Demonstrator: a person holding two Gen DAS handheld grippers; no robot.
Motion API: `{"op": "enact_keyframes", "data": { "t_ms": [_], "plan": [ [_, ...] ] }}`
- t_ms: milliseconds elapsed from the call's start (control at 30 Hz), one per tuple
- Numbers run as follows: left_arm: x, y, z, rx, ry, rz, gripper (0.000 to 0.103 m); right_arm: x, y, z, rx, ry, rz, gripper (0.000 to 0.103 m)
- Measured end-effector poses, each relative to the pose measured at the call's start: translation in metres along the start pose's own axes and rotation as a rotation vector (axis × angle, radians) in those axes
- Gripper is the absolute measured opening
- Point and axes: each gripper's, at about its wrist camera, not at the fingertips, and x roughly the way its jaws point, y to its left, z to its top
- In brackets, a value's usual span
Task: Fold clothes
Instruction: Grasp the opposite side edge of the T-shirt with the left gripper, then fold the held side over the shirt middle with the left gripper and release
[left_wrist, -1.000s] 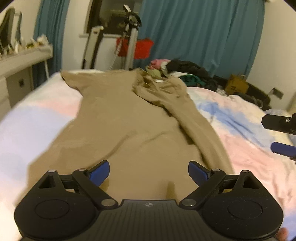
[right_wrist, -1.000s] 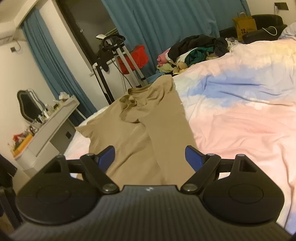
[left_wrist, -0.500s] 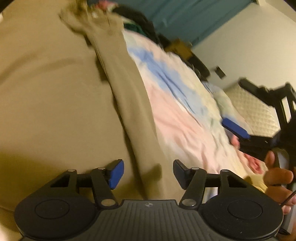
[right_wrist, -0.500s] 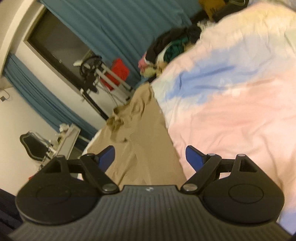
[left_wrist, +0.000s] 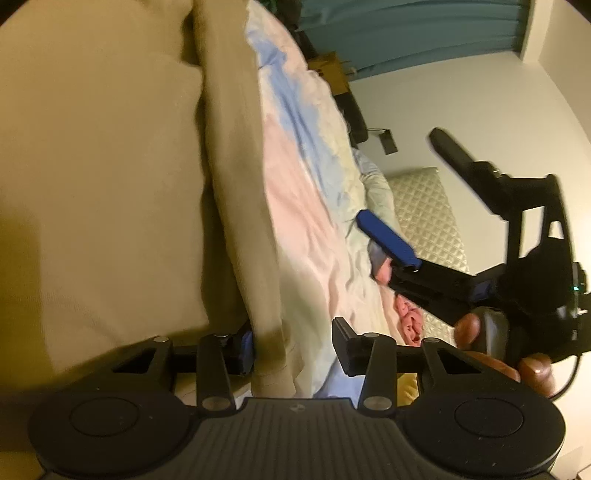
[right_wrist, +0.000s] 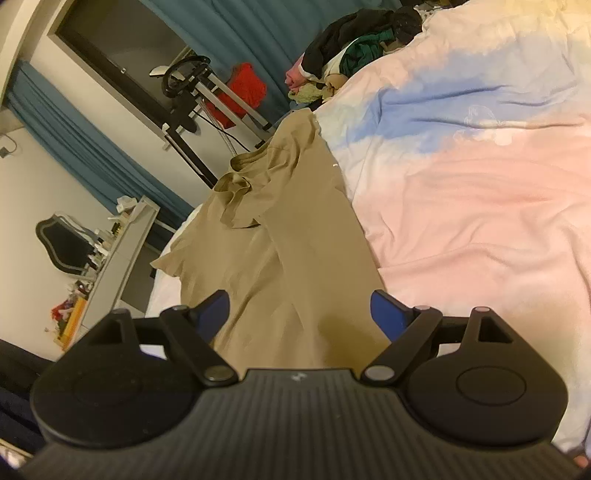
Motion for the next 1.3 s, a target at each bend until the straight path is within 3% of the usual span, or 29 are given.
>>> {"op": "enact_keyframes", "data": {
  "t_ms": [33, 100, 167, 667, 833, 867, 933, 1000, 1067, 1200, 1300],
  "plan": [
    [0.002, 0.002, -0.001, -0.008, 0.008, -0.009, 0.036, 0.0, 0.0, 0.0, -0.004, 0.0, -0.005, 0.085],
    [-0.002, 0.002, -0.002, -0.009, -0.005, -0.014, 0.015, 0.002, 0.0, 0.0, -0.001, 0.004, -0.014, 0.085],
    [-0.012, 0.0, -0.003, -0.009, -0.023, 0.005, 0.004, 0.003, -0.001, -0.001, 0.004, 0.007, -0.022, 0.085],
    [-0.098, -0.017, -0.007, -0.005, -0.159, 0.18, 0.002, 0.007, -0.007, -0.003, 0.017, 0.025, -0.049, 0.085],
    [-0.103, -0.012, -0.009, 0.008, -0.129, 0.38, 0.003, 0.005, -0.002, -0.006, 0.01, 0.026, -0.039, 0.085],
    [-0.103, -0.011, -0.009, 0.011, -0.122, 0.422, 0.004, 0.005, -0.001, -0.007, 0.01, 0.027, -0.036, 0.085],
    [-0.105, -0.011, -0.005, 0.02, -0.107, 0.435, 0.012, 0.003, 0.002, -0.01, -0.001, 0.029, -0.023, 0.085],
    [-0.111, -0.016, 0.004, 0.033, -0.113, 0.433, 0.036, 0.003, 0.007, -0.012, -0.028, 0.027, -0.028, 0.085],
    [-0.114, -0.024, 0.019, 0.055, -0.131, 0.446, 0.05, 0.003, 0.011, -0.013, -0.06, 0.019, -0.039, 0.085],
    [-0.108, -0.041, 0.072, 0.102, -0.197, 0.532, 0.061, 0.006, 0.017, -0.011, -0.117, -0.02, -0.087, 0.085],
    [-0.099, -0.041, 0.124, 0.091, -0.279, 0.578, 0.063, 0.015, 0.021, -0.007, -0.161, -0.041, -0.131, 0.085]
  ]
}}
